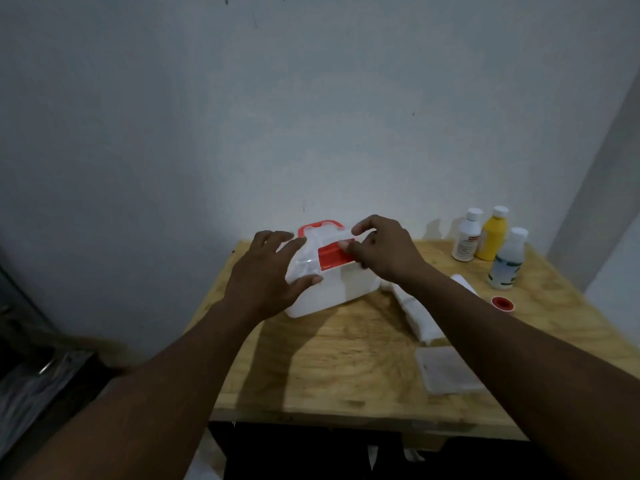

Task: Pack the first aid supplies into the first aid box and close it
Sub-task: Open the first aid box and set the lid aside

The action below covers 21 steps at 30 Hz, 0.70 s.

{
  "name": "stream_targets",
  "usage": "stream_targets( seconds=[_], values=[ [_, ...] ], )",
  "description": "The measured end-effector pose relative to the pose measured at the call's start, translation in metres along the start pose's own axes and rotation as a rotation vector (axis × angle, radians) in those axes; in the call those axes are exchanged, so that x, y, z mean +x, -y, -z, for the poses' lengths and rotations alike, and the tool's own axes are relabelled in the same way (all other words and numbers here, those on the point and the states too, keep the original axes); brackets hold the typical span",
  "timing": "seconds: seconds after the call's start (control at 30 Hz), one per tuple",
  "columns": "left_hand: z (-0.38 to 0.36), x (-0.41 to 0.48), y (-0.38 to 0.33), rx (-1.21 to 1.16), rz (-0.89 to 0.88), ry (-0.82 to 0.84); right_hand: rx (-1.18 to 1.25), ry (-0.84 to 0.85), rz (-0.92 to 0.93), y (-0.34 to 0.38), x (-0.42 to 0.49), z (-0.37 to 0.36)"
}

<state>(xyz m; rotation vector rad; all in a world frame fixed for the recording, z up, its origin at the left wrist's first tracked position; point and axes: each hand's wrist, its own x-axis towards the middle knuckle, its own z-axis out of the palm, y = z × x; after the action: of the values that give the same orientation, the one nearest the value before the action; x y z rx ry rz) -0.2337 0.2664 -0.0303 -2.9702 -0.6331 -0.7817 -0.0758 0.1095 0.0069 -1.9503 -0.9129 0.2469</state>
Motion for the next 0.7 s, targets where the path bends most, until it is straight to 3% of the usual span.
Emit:
stream_targets(
  seconds=[0.07, 0.17, 0.3, 0.57, 0.7],
  values=[
    [0.001, -0.001, 0.003, -0.016, -0.013, -0.012, -0.118, -0.115, 0.024, -0.006, 0.004, 0.002],
    [0.003, -0.001, 0.010, -0.041, -0.024, -0.043, -0.186, -0.136, -0.037, -0.013, 0.008, 0.003],
    [0.005, 0.000, 0.014, -0.102, -0.020, -0.061, -0.100, -0.084, -0.022, -0.018, 0.011, 0.000],
    [0.017, 0.001, 0.013, -0.191, 0.001, -0.122, -0.140, -0.246, 0.062, -0.005, 0.006, -0.001],
    [0.025, 0.009, 0.007, -0.242, 0.040, -0.246, -0.108, -0.300, 0.066, 0.006, 0.011, 0.003]
  ],
)
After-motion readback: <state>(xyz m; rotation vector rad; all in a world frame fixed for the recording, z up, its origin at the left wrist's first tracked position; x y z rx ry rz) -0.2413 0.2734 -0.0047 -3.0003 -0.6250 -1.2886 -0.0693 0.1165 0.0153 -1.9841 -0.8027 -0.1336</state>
